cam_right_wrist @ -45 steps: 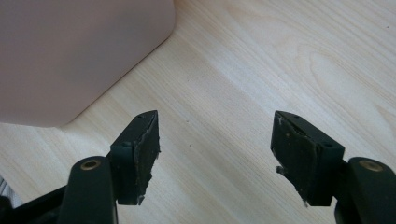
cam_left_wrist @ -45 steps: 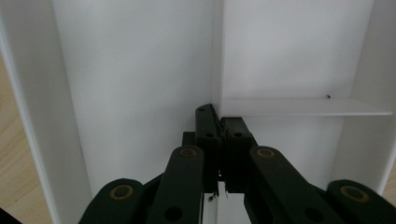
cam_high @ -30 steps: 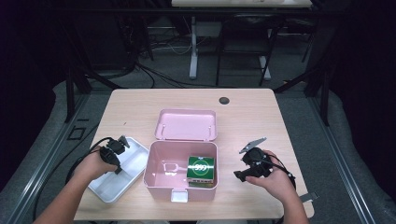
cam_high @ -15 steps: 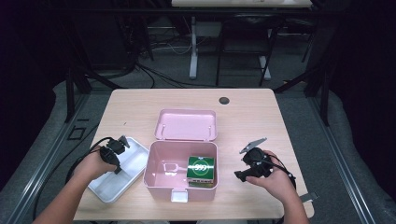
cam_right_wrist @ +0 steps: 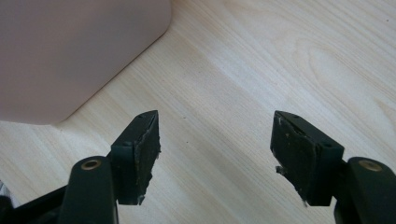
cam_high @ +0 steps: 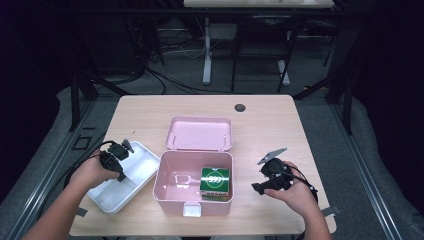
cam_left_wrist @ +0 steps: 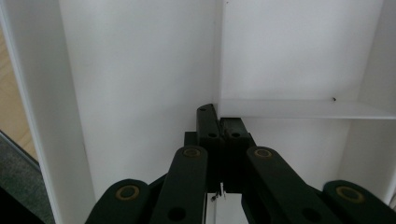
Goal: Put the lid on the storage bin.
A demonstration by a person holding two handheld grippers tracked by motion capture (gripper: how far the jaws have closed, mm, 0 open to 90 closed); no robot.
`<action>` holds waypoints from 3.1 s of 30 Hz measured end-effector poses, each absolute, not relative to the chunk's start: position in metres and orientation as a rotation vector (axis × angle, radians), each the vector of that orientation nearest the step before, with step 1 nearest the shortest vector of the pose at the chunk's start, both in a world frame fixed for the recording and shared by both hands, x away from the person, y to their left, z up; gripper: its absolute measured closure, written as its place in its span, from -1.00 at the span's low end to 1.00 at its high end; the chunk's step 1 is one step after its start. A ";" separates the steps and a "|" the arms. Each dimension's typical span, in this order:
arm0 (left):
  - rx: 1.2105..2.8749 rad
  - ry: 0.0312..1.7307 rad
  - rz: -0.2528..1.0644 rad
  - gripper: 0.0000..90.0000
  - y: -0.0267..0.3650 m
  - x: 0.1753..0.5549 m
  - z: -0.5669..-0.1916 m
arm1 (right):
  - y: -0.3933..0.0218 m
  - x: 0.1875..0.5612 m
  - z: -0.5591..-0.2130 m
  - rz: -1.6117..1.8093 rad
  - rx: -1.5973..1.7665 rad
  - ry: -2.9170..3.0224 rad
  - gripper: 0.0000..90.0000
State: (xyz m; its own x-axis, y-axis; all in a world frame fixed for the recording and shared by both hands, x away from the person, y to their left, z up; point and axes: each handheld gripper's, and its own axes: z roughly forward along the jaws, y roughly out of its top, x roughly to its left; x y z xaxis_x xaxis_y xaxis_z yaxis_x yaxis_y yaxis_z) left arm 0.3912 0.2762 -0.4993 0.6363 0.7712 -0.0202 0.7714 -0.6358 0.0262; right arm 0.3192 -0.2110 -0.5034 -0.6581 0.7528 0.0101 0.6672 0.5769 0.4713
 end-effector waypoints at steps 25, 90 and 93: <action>2.881 1.098 0.060 0.98 0.271 0.379 -0.406 | -0.210 0.320 -0.506 0.677 1.195 2.613 -0.27; 3.077 -0.025 -0.001 0.98 0.050 0.358 -0.425 | -0.209 0.321 -0.509 0.677 1.182 2.629 -0.27; 3.076 -0.006 -0.008 0.97 0.050 0.358 -0.428 | -0.209 0.321 -0.509 0.679 1.184 2.630 -0.27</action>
State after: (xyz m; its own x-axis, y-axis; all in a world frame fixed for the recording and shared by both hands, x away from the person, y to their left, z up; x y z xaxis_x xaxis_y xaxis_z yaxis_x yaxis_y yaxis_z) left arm 0.3582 0.0501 -0.4276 1.0000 -0.0041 -0.0053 -0.0037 -0.9979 0.0652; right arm 0.3214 -0.2092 -0.5092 -0.6675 0.7443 0.0242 0.6629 0.5790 0.4747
